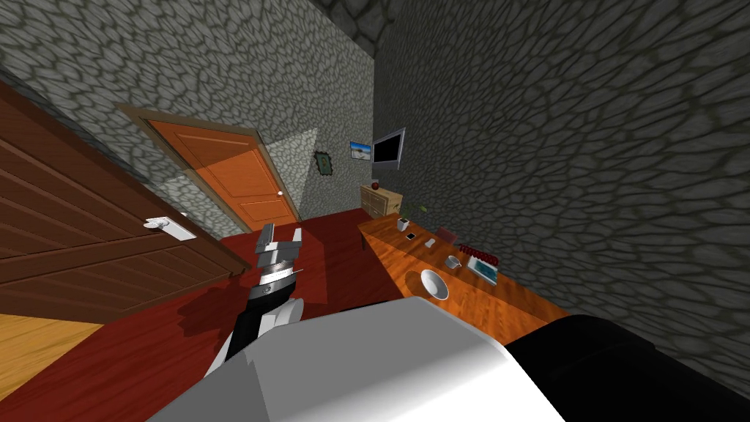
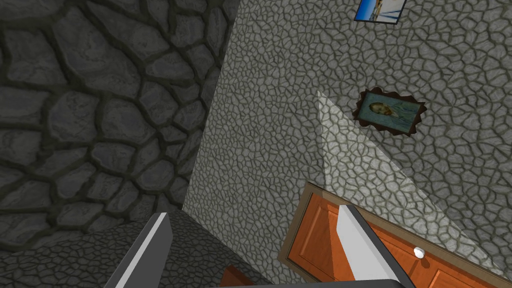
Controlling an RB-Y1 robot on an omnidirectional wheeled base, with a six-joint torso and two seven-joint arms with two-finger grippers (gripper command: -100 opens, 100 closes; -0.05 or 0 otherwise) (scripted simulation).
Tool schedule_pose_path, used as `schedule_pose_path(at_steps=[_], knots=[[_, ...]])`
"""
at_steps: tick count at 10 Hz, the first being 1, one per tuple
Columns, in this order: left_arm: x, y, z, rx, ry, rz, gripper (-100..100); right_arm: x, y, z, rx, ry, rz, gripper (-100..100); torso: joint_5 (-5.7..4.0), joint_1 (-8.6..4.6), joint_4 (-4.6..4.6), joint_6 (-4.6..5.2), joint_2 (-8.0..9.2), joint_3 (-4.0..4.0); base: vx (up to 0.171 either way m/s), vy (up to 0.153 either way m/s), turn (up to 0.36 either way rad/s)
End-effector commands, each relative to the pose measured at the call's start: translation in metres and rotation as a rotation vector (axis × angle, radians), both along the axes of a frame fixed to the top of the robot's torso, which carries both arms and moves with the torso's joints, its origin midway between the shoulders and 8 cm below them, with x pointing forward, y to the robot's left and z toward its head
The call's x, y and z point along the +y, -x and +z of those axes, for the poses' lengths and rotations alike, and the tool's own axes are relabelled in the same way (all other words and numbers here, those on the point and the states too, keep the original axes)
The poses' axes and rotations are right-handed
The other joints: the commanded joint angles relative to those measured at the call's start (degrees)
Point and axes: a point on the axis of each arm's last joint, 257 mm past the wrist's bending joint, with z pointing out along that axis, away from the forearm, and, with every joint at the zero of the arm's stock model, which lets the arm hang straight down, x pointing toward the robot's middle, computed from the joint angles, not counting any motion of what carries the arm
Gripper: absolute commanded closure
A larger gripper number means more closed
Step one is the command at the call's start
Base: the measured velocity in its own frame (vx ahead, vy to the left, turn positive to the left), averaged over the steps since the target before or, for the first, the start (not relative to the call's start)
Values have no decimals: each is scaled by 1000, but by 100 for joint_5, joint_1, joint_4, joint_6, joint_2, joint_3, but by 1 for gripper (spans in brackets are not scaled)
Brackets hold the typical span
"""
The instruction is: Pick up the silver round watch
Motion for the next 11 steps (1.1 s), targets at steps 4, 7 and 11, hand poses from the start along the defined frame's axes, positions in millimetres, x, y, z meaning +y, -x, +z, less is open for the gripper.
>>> schedule_pose_path(at_steps=[4,7,11], knots=[[0,0,0,0,0,0,0,19,-14,-12,0,-1,-12,-100,-1,-4,1,0,5,3,-37,-80,22],[0,0,0,0,0,0,0,20,-15,-12,1,0,-11,100,7,28,-3,-1,-10,-6,-1,-3,0],[0,0,0,0,0,0,0,7,-4,-4,1,2,-5,100,3,23,-5,-2,-14,-9,11,21,-11]])
